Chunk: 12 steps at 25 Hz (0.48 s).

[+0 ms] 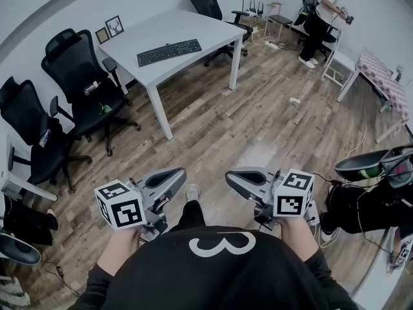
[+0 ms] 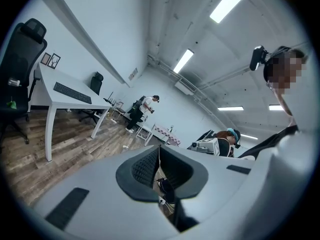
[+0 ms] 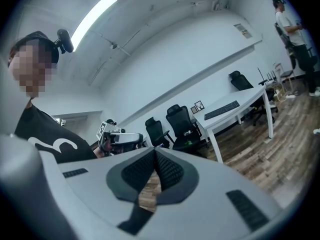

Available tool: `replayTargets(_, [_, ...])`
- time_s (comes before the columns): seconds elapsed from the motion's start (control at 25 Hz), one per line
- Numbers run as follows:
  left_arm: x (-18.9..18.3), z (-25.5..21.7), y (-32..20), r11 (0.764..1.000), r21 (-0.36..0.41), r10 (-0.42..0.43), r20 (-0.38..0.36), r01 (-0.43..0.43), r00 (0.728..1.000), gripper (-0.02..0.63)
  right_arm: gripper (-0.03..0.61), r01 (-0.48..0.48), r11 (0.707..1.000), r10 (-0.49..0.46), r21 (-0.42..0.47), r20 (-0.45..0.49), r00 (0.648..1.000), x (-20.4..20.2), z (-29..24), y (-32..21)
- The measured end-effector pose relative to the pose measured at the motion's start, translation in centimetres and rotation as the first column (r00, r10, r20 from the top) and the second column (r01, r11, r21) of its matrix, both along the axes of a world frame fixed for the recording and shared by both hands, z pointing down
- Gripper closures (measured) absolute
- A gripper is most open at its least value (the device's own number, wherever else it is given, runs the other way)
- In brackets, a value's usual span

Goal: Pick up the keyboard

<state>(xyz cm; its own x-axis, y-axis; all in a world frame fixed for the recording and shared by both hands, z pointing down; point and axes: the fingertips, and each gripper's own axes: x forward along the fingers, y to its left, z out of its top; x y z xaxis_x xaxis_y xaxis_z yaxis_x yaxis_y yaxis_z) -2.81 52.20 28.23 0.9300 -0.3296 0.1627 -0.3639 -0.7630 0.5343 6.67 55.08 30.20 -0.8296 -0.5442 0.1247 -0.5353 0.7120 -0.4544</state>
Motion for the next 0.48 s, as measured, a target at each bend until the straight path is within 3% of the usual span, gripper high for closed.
replayTargets(0.48, [-0.6,2.0,-8.8,0.998,-0.058,-0.007,-0.007,0.006,1.0,0.598,0.569,-0.031,0.998,0.032,-0.05,0.008,0.999,0.3,1.3,-9.2])
